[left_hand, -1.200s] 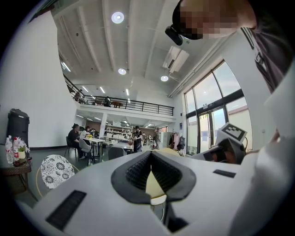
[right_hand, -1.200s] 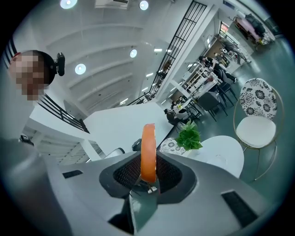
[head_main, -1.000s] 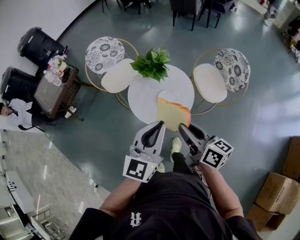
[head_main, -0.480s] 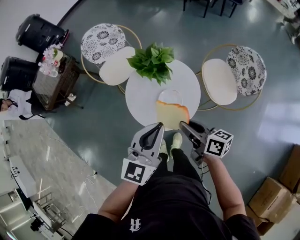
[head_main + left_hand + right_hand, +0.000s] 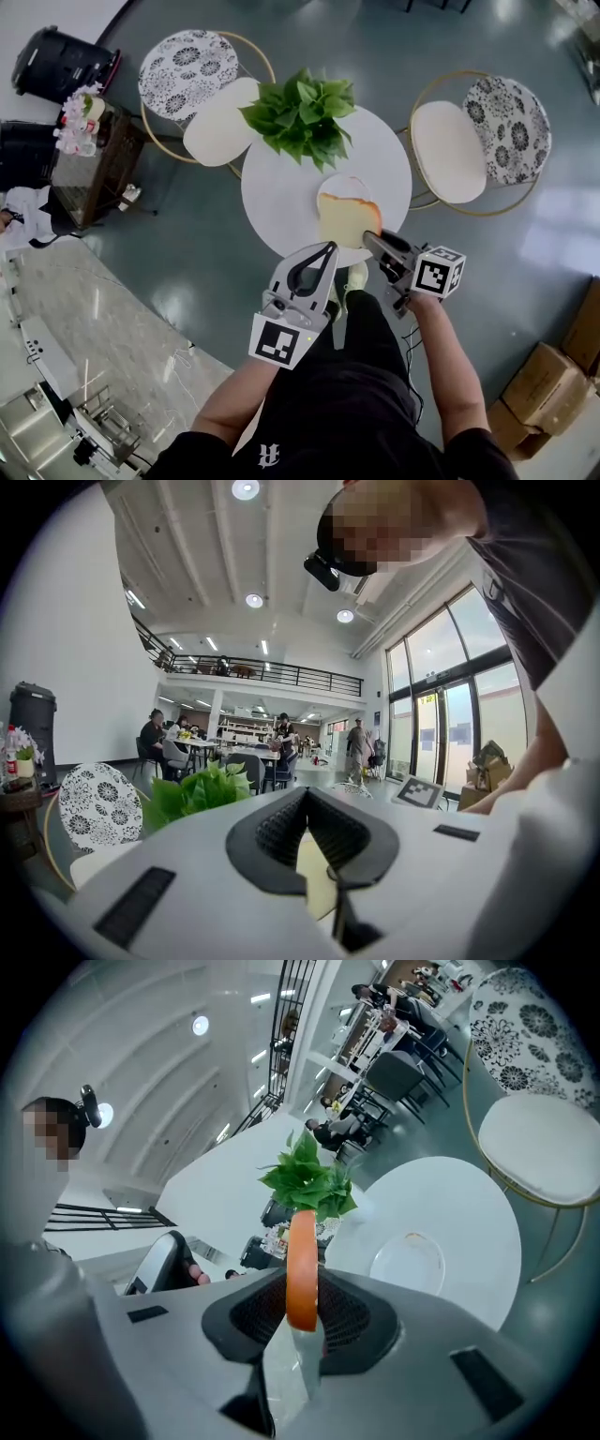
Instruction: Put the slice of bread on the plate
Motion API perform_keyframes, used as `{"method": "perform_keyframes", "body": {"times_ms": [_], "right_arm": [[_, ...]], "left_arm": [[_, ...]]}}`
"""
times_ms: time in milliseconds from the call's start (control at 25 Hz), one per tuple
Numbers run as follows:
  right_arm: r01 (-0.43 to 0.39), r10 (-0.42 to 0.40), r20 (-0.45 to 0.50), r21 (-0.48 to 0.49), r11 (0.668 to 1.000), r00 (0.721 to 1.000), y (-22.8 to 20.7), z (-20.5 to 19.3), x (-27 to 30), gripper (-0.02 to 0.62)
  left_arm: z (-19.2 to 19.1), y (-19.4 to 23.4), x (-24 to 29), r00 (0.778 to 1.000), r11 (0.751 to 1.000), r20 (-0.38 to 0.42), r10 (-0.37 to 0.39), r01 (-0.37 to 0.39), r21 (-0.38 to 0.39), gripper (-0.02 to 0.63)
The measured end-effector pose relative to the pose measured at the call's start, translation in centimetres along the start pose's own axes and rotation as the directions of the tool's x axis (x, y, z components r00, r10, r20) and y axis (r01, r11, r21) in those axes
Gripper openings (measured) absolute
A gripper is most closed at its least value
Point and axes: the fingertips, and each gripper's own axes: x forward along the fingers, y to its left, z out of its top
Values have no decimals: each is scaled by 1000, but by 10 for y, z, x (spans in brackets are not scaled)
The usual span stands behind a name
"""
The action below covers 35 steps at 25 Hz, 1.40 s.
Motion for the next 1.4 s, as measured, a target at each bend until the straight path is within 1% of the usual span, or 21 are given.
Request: {"method": "perform_keyframes", "body": {"times_ms": [160,320,440,640,880,1000,1080,1120,1160,1280,1320,1400], "right_arm": [[8,-8,-30,1,1000,1000,-29,0,19,91],[33,-33,-85,-3,999,996,-60,-1,38,91],[38,-36,-114,10,999,993,-78,-5,51,91],[65,-63,-163,10,998,985,-98,-12,64,91],[96,-92,-178,12,995,980,-121,-10,71,92],[141,-143,-192,-24,990,971,-131,-11,71,92],[193,-209,-200,-98,976,957,-135,-11,71,98],[223,-250,-200,-149,963,947,-137,-10,71,108],[254,-295,-198,-207,945,935,-139,-10,70,120],[326,-414,-185,-372,869,892,-147,-9,71,150],[337,-436,-182,-403,851,881,-150,-10,71,152],[350,-460,-178,-434,830,870,-155,-11,72,152]], "left_arm": [[-23,11,8,1000,1000,-12,-12,11,-3,8],[-43,24,11,1000,1000,-12,-5,5,-11,8],[-55,34,12,1000,1000,-15,3,-3,-18,8],[-66,43,14,1000,1000,-21,10,-11,-26,8],[-75,48,18,999,999,-30,18,-19,-36,8],[-77,50,20,999,999,-31,21,-22,-38,8],[-78,52,20,999,998,-38,27,-29,-50,8],[-79,52,20,999,998,-42,29,-31,-54,8],[-79,53,20,999,998,-43,29,-32,-56,8],[-80,53,21,999,998,-41,26,-28,-53,8],[-80,53,21,999,998,-42,24,-27,-52,8],[-81,53,21,999,998,-39,25,-27,-53,8]]}}
